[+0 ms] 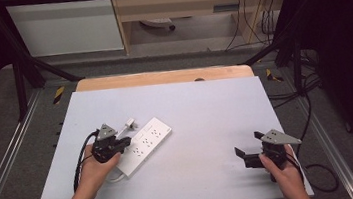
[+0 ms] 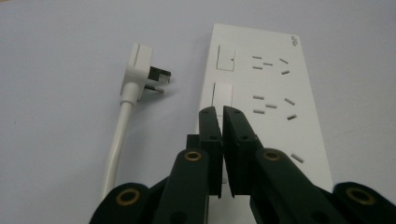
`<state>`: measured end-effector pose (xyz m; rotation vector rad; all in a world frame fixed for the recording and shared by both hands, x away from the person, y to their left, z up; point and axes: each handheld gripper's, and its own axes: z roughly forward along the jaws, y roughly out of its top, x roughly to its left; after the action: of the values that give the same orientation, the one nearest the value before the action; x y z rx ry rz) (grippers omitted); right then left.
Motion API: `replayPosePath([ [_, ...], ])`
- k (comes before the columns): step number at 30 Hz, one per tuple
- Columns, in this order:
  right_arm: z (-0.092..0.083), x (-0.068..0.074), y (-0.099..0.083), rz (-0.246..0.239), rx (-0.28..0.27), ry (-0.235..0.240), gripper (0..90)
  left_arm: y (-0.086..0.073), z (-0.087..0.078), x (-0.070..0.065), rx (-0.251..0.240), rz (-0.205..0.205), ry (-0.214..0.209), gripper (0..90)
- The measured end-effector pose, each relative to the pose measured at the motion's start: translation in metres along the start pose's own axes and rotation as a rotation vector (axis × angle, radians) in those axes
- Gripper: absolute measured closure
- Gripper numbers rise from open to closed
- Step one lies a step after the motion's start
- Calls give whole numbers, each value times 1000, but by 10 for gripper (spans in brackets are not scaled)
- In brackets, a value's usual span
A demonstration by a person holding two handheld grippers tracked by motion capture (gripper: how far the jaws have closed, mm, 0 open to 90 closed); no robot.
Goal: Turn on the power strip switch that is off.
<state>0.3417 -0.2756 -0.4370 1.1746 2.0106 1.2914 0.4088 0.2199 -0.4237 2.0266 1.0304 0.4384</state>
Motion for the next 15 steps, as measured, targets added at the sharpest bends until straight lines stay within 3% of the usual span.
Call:
replayPosePath([
  [15,0,0,0,2,1,0,34,-2,1,-2,34,19,-3,900],
])
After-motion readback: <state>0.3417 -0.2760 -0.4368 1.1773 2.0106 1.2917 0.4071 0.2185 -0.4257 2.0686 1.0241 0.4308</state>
